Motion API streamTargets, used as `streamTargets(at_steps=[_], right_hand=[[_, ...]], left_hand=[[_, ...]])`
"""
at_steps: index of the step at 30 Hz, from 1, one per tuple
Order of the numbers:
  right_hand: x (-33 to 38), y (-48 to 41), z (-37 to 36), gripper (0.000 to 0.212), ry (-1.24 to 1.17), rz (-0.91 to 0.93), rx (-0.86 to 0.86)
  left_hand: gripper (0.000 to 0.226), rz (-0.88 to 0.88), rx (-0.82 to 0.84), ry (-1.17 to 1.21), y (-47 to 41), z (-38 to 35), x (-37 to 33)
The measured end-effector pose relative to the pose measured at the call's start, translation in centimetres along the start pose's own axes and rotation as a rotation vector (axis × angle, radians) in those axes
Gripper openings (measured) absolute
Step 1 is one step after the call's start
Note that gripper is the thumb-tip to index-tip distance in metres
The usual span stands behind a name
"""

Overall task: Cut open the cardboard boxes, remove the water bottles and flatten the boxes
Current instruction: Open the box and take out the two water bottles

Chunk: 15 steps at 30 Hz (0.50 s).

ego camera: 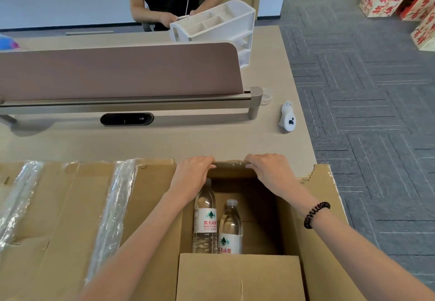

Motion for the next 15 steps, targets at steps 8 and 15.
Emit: streamTargets(at_steps=[8,15], right_hand=[[-1.3,-4.0,0.8,0.022,-0.007,0.002,0.067],[-2.1,-4.2,-0.3,0.020,-0.040,-0.016,0.073]], left_hand=[[0.021,0.084,0.032,0.024,-3.1,0.4,1.3],[0.019,0.087,0.053,0.044,-3.8,-0.6,1.6]])
Point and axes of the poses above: each hand's wrist, its own y-axis away from the middle knuckle, its own z-axis out of the back of the hand, x = y × z, the point moved 3 cm from there along -y, towards the middle knuckle, and after that the axes turned 4 degrees about x, right-handed, at the moved point
